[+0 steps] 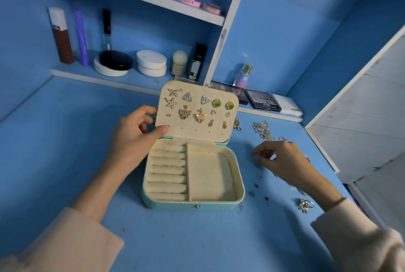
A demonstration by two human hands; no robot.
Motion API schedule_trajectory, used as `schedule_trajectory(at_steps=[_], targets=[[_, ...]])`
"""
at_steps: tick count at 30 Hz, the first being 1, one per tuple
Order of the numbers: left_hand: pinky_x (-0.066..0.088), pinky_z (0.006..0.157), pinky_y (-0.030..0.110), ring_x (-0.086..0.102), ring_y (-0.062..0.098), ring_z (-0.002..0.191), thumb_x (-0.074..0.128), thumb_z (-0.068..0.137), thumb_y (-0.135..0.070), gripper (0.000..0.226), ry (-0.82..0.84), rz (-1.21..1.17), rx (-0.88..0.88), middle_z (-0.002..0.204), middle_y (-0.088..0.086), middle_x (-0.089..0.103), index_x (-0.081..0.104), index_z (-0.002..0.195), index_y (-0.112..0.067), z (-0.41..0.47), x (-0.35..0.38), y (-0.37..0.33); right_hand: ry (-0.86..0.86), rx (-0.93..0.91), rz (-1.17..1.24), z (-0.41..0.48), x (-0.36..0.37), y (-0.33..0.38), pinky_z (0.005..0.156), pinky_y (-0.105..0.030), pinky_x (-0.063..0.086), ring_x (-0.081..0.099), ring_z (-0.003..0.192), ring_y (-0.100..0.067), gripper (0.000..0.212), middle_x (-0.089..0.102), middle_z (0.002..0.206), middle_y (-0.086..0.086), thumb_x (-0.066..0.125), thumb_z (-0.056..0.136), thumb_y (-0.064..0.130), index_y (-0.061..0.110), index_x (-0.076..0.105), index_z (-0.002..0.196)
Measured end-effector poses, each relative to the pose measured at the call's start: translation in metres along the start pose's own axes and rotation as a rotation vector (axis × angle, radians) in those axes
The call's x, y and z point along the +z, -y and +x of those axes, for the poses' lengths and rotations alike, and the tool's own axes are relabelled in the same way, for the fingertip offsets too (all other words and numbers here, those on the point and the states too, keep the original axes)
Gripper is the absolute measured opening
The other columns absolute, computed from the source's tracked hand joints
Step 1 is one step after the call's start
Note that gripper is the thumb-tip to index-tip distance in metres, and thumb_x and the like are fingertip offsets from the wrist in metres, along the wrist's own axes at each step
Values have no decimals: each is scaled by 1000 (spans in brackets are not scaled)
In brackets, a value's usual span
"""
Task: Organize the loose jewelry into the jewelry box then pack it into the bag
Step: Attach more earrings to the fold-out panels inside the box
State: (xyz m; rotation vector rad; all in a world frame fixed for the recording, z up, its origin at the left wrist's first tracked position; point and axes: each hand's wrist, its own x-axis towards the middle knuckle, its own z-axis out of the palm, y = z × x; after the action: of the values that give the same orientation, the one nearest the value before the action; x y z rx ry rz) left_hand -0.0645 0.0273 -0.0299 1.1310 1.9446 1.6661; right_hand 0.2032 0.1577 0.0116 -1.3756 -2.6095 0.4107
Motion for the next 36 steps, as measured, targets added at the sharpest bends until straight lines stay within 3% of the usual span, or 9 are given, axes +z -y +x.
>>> schedule_trajectory(at_steps=[3, 6, 11, 15, 19, 30, 36], targets=[[35, 54, 12, 44, 4, 61, 75, 76, -11, 26, 6, -7, 10, 79, 0, 65, 61, 91, -28, 0, -1, 0, -41, -18, -7, 1, 5, -3, 62, -11, 42, 60, 70, -13, 23, 68, 73, 0, 61, 81, 2, 23, 72, 84], [35, 54, 13, 43, 5, 60, 74, 76, -11, 26, 9, -7, 16, 80, 1, 66, 61, 90, -28, 0, -1, 0, -45, -34, -11, 2, 8, -5, 67, -19, 46, 61, 71, -11, 24, 66, 72, 6, 62, 80, 2, 23, 74, 82], [34, 53, 12, 43, 4, 59, 74, 77, -12, 28, 12, -15, 19, 80, -3, 67, 60, 86, -33, 0, -2, -1, -41, -49, -34, 2, 8, -5, 66, -10, 41, 59, 72, -8, 22, 64, 74, 10, 63, 80, 2, 20, 75, 83], [34, 53, 12, 42, 4, 58, 74, 77, -11, 29, 10, -19, 17, 78, -6, 66, 59, 84, -35, -1, -1, -2, -47, -47, -45, 1, 7, -4, 73, -25, 48, 59, 75, -13, 23, 63, 75, 9, 62, 80, 2, 19, 76, 84], [35, 52, 10, 43, 3, 57, 74, 77, -10, 29, 8, -24, 21, 76, -6, 66, 59, 85, -34, -2, -1, -3, -60, -67, -49, 0, 8, -4, 75, -32, 50, 60, 78, -17, 20, 67, 81, 4, 63, 80, 3, 18, 76, 86], [35, 53, 10, 42, 4, 58, 74, 77, -11, 28, 13, -17, 17, 76, -8, 65, 59, 87, -32, -2, -1, -3, -154, -146, -97, -5, 15, -7, 66, -39, 52, 56, 66, -19, 16, 65, 76, -1, 66, 82, 10, 20, 76, 91], [35, 52, 10, 42, 6, 58, 74, 77, -11, 28, 18, -16, 17, 77, -9, 66, 59, 87, -33, -2, -2, -4, -192, -139, -81, -1, 22, -8, 65, -39, 51, 59, 71, -23, 9, 64, 74, -1, 69, 82, 14, 19, 75, 85]])
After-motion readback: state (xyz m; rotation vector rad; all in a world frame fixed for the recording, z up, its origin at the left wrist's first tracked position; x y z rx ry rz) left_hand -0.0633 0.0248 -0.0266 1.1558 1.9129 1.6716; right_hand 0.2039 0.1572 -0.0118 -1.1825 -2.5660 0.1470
